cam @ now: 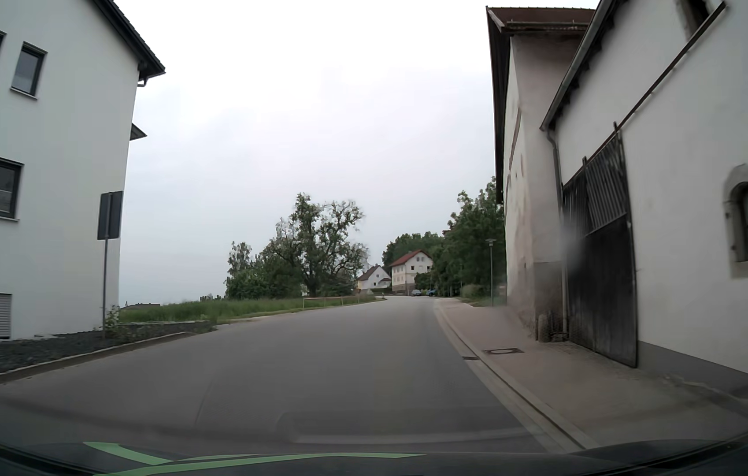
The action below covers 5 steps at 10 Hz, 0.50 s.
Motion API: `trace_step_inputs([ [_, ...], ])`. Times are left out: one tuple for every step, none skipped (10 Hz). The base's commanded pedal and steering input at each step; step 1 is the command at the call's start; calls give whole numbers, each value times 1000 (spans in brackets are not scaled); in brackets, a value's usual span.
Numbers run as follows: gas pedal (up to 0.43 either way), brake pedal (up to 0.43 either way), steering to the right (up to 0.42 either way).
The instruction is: Follow the waypoints while adhering to traffic rules and regulations
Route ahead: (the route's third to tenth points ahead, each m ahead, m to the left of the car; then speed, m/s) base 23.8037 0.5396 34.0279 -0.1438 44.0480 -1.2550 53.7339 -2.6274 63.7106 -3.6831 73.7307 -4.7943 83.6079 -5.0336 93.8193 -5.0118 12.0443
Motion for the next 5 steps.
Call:
trace_step_inputs([
  [157, 0, 30],
  [157, 0, 28],
  [157, 0, 28],
  [157, 0, 27],
  [157, 0, 25],
])
